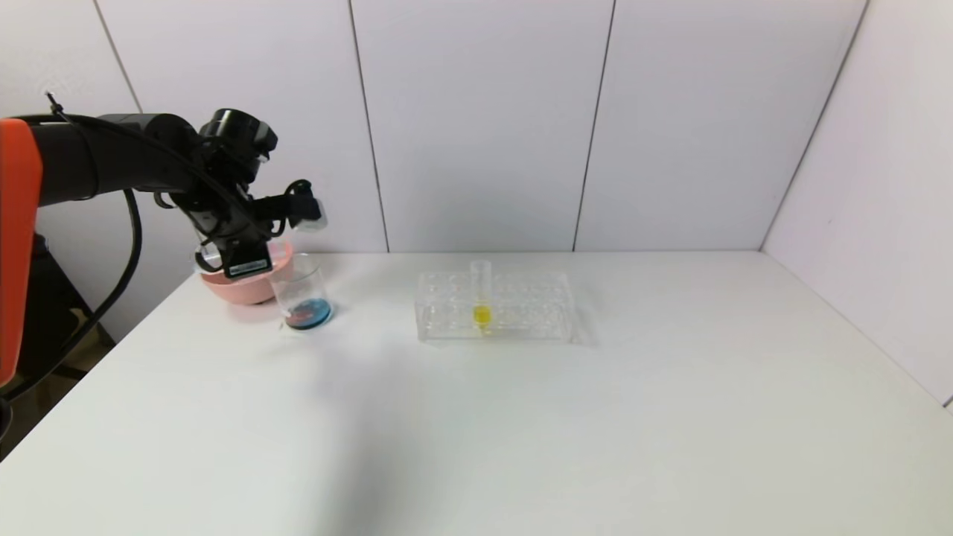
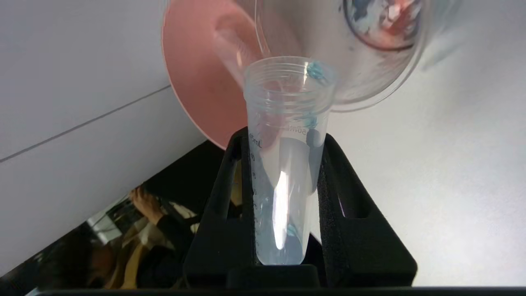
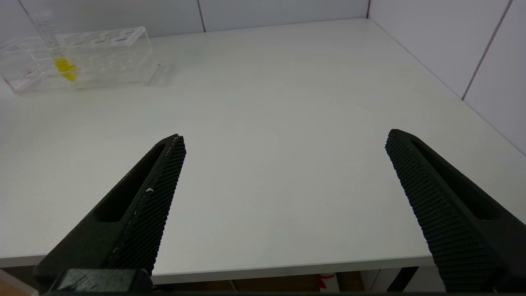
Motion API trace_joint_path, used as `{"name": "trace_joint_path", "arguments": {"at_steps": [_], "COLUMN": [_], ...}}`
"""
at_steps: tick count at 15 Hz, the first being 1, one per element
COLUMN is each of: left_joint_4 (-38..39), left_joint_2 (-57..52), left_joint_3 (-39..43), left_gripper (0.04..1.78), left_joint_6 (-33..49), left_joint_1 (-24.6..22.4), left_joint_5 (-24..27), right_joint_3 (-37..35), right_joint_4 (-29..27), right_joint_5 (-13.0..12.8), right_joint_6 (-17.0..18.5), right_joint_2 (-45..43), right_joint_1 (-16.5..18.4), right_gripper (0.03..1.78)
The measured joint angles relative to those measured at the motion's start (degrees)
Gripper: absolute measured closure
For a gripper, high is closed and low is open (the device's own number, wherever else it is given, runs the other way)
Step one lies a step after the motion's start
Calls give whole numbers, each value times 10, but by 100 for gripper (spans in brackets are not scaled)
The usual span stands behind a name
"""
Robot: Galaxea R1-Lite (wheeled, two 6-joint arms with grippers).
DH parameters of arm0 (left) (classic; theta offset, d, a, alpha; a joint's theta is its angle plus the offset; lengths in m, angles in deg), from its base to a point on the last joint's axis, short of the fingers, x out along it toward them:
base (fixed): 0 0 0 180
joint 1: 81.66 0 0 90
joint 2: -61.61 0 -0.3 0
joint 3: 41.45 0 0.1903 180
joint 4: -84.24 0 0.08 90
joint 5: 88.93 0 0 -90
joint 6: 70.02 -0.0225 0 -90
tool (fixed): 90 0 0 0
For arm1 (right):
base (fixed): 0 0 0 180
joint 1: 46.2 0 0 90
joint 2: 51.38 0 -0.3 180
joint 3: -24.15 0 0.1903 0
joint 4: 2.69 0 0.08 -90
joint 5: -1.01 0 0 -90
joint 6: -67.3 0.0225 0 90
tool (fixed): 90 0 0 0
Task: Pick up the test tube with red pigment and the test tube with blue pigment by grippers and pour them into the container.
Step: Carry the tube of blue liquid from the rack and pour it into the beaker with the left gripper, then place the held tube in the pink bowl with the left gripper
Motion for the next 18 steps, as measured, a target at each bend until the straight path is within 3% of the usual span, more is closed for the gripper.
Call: {"name": "trace_joint_path", "arguments": {"at_steps": [4,7,12,18], "left_joint_4": [21,129,364,808], "left_joint_2": [-27,-55,-153,-224], "left_joint_3": [29,98,302,607], "left_gripper": [137,137,137,137], "left_joint_6": [66,145,339,561], "left_joint_1": [-42,-70,-111,-113], "left_joint_5": [139,196,247,244], "right_joint_3": [0,0,0,0], "right_joint_4": [0,0,0,0], "right_joint_5": [0,0,0,0], "right_joint_6": [0,0,0,0], "right_joint_2": [0,0,0,0], "right_joint_1": [0,0,0,0], "right_gripper": [4,4,4,4]}}
